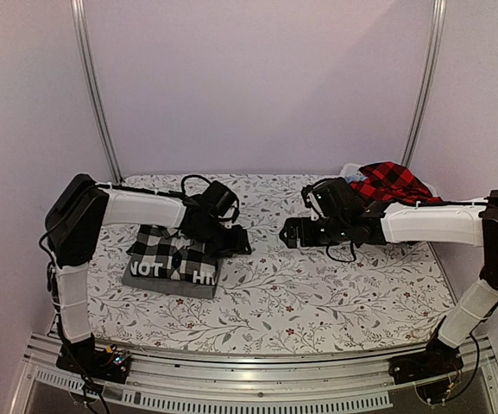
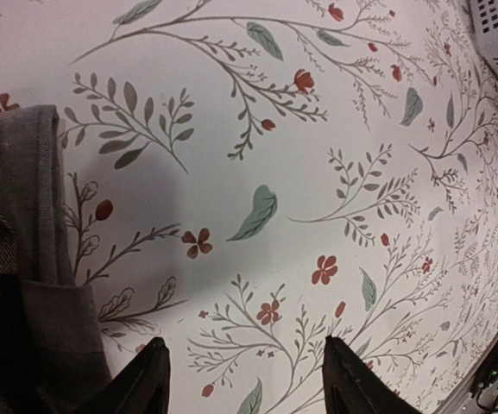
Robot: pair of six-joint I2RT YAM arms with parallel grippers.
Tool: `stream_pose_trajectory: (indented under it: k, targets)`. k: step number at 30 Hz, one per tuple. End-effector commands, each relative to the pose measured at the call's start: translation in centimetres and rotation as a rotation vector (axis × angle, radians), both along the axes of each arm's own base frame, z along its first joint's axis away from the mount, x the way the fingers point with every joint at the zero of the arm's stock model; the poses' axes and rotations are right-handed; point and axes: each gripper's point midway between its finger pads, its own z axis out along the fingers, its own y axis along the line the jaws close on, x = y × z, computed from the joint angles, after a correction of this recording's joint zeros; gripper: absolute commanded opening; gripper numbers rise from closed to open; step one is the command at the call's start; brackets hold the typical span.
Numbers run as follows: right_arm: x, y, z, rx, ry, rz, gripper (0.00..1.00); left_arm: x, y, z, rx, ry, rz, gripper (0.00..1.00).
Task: Fold and stack the long sleeve shirts
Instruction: Move the square-folded shirt to the corner of the board.
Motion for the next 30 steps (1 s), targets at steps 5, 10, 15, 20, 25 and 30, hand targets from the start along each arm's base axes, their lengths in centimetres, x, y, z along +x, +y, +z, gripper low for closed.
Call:
stream_pose_trajectory:
  k: [5, 10, 15, 20, 25, 30]
  targets:
    - [0.4, -0.1, 0.8, 0.027, -0.018, -0.017, 0.99, 1.7, 1.6, -3.3, 0.119, -0.007, 0.056, 0.6]
    - [0.4, -0.2, 0.7, 0.029, -0.017, -0.024, 0.99, 2.7, 5.0, -3.6, 0.133, -0.026, 0.173, 0.6]
    - [0.5, 0.1, 0.6, 0.039, -0.013, -0.02, 0.99, 3.2, 9.2, -3.4, 0.113, -0.038, 0.282, 0.6]
    - [0.6, 0.5, 0.0, 0.037, 0.003, -0.011, 0.99, 3.0, 13.0, -3.7, 0.112, -0.027, 0.35, 0.6]
    - [0.5, 0.5, -0.3, 0.035, 0.011, -0.008, 0.99, 1.7, 16.2, -3.7, 0.114, -0.01, 0.392, 0.59]
    - [0.4, 0.4, -0.6, 0.031, 0.015, -0.011, 0.99, 0.0, 19.0, -3.4, 0.124, 0.004, 0.414, 0.6]
